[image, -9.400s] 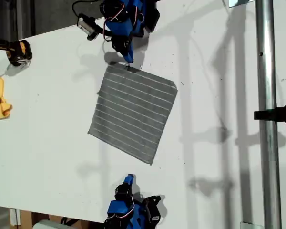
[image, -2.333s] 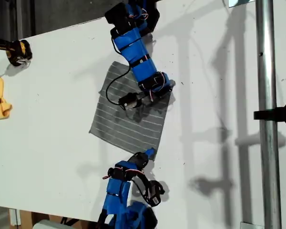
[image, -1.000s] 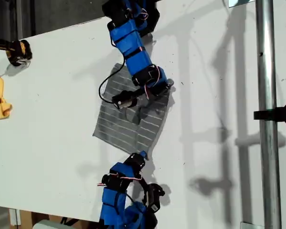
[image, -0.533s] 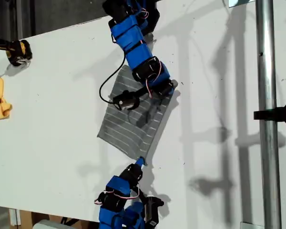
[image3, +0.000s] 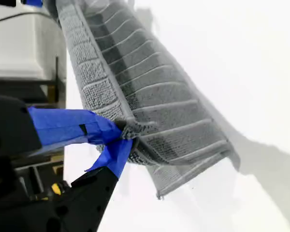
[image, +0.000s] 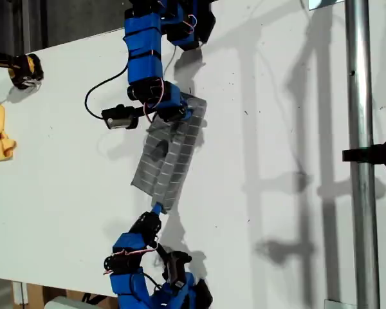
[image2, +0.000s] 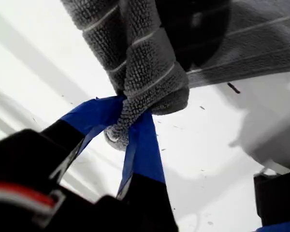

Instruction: Grasp corners of a towel and fold twice.

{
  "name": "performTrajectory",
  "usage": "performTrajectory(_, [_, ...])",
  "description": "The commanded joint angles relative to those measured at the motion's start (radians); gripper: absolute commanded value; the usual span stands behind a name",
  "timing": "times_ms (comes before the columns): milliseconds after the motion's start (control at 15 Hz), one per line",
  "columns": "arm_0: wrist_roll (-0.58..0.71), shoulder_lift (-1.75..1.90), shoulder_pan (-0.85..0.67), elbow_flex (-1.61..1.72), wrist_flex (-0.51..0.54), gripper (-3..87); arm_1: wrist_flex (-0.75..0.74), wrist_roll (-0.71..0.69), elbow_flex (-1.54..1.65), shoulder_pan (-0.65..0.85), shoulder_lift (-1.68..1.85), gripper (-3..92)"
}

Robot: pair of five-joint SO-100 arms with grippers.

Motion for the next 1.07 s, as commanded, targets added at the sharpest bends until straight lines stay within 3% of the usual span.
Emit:
performTrajectory(0, [0.080,-0.091,-0.097,-0.153,0.006,-2.6,0.018,-0.037,0.058,0.115,0.100,-0.1])
performTrajectory(733, [0.318,-0.528,-0.318,-0.649,-0.003,-2.6,0.032,-0.462,0.120,0.663,0.276,-0.1])
performTrajectory(867, [0.330,-0.571,-0.327,-0.696,-0.002,-2.6,0.032,-0.509,0.121,0.712,0.284,-0.1])
performTrajectory(1000, [0.328,-0.580,-0.318,-0.666,0.003,-2.6,0.031,-0.483,0.158,0.653,0.284,-0.1])
